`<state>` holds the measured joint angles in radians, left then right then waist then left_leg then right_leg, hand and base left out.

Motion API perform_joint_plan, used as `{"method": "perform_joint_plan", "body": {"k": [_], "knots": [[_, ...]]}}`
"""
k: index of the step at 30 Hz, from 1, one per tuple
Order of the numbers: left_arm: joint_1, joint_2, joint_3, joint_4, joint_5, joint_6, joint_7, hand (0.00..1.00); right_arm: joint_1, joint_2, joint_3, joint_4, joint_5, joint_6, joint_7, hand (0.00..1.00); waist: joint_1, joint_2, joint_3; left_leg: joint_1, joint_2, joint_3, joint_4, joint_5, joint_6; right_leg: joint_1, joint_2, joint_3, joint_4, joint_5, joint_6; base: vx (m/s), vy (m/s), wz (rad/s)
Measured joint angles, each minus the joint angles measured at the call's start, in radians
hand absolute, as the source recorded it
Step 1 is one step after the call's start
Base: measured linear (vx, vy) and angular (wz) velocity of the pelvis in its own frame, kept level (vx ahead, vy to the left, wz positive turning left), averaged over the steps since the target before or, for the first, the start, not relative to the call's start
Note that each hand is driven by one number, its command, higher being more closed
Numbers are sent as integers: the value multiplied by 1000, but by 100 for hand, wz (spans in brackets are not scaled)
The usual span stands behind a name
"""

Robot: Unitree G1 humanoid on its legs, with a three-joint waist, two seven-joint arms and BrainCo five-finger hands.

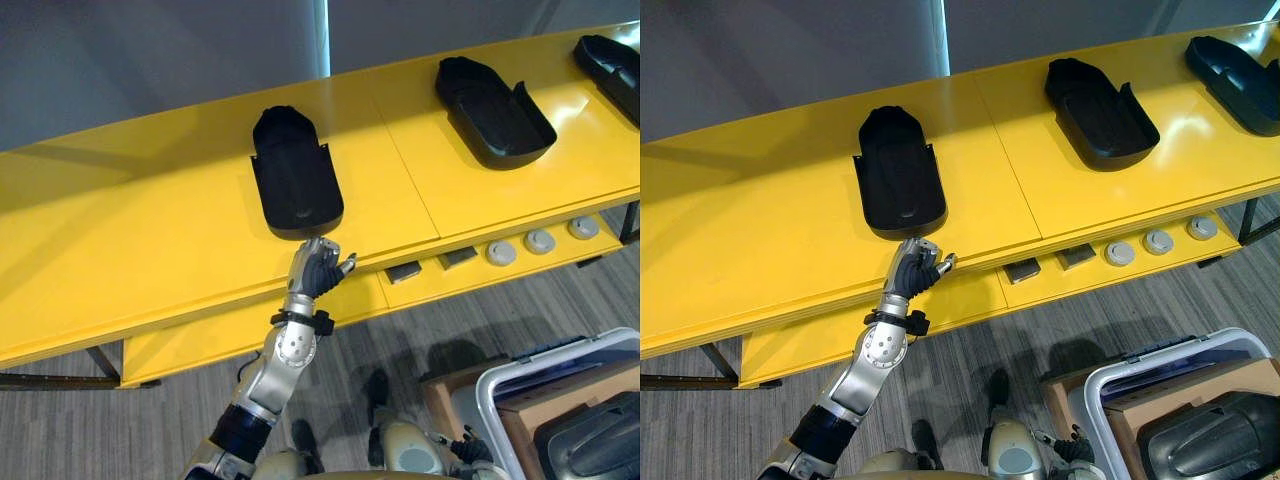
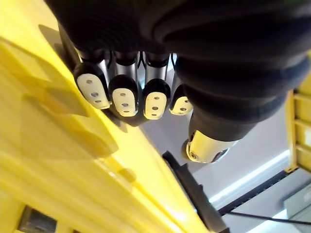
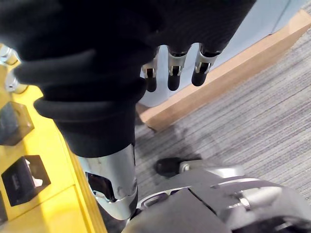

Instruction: Walk over and take plastic housings, then place them on the shelf

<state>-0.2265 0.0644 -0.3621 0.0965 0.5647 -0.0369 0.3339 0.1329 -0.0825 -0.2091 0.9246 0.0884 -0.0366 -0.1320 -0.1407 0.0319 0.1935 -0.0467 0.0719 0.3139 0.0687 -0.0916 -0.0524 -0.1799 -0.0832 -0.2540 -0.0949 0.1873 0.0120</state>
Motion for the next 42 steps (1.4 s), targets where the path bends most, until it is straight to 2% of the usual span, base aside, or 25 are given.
{"method": "perform_joint_plan", "body": {"k": [2, 11, 20, 23, 26, 30, 31, 32, 35, 37, 38, 40, 41, 42], "knots": [[-29, 3, 5, 30, 15, 13, 5, 100, -8, 0, 0, 0, 0, 0, -1, 0, -10, 0, 0, 0, -2, 1, 0, 0, 0, 0, -2, 1, 0, 2, 1, 10, 17, 0], [-158, 38, 48, 114, 44, 64, 22, 100, -16, 0, -5, 0, 0, 0, -1, 0, -15, 0, 1, 0, -5, 18, -15, 1, 0, -13, -3, 10, -2, 5, 3, 15, 23, -4], [-202, 39, 52, 150, 42, 72, 39, 100, -32, 9, -26, 0, 1, -2, -1, 0, -17, 1, 3, 3, -10, 21, -20, 1, 0, -13, -6, 10, -2, 6, 4, 0, 0, 0], [-174, 29, 46, 74, 23, 70, 39, 100, -31, 11, -31, 0, 1, -4, -1, 0, -14, 1, 7, 4, -12, 20, -19, 0, 0, -14, -9, 12, 3, 4, 7, 0, 0, 0], [-104, 27, 19, -107, -29, 34, 38, 100, -25, 13, -43, 3, 1, -3, -2, 0, -9, 1, 8, 6, -14, 18, -19, 0, 0, -13, -11, 12, 6, 2, 9, -1, 6, 1], [-30, 29, 41, -334, -111, -42, 38, 100, -20, 15, -52, 4, 1, -3, -4, 0, -7, 7, 11, 28, -16, 7, -22, -2, 3, 19, -15, 4, 5, -2, 13, -6, 13, 6], [-10, 28, 63, -384, -136, -63, 39, 100, -18, 15, -53, 4, 1, -3, -3, 0, -7, 8, 11, 30, -17, 6, -22, -3, 5, 25, -15, 4, 5, -3, 15, -29, 32, 9], [27, 25, 134, -462, -168, -95, 42, 100, -16, 14, -52, 9, 1, -3, -3, 0, -6, 9, 12, 37, -18, -1, -22, -5, 7, 36, -17, -2, 4, -4, 16, -33, 32, 10], [95, 9, 295, -507, -271, -130, 86, 100, -15, 13, -52, 38, 1, -2, -2, 0, 4, 9, 11, 48, -18, -17, -24, -5, 7, 57, -20, -18, 5, -10, 20, -20, 17, 16], [174, -34, 474, -507, -391, -148, 144, 100, -10, 7, -52, 44, 1, 1, -2, 0, 31, 9, 11, 51, -19, -28, -27, -4, 8, 64, -20, -27, 4, -12, 22, -26, 12, 13], [196, -42, 511, -499, -426, -153, 158, 100, -7, 6, -52, 44, 1, 1, -2, 0, 38, 9, 11, 53, -19, -32, -28, -4, 8, 68, -20, -30, 4, -12, 22, 0, 10, 19], [288, -76, 653, -403, -547, -183, 200, 100, -5, 4, -59, 44, 1, 2, -5, 0, 52, 8, 10, 65, -18, -50, -27, -4, 8, 90, -20, -48, 4, -18, 19, 17, 13, 23], [305, -84, 682, -362, -575, -185, 210, 100, -5, 4, -59, 44, 1, 2, -5, 0, 55, 7, 8, 66, -18, -52, -27, -4, 8, 92, -19, -49, 4, -18, 19, 22, 17, 13], [330, -97, 732, -268, -629, -182, 220, 100, -7, 9, -58, 40, 1, 1, -9, 0, 75, 5, 7, 70, -18, -50, -23, -3, 8, 95, -18, -49, 4, -18, 19, 20, 21, 5]]}}
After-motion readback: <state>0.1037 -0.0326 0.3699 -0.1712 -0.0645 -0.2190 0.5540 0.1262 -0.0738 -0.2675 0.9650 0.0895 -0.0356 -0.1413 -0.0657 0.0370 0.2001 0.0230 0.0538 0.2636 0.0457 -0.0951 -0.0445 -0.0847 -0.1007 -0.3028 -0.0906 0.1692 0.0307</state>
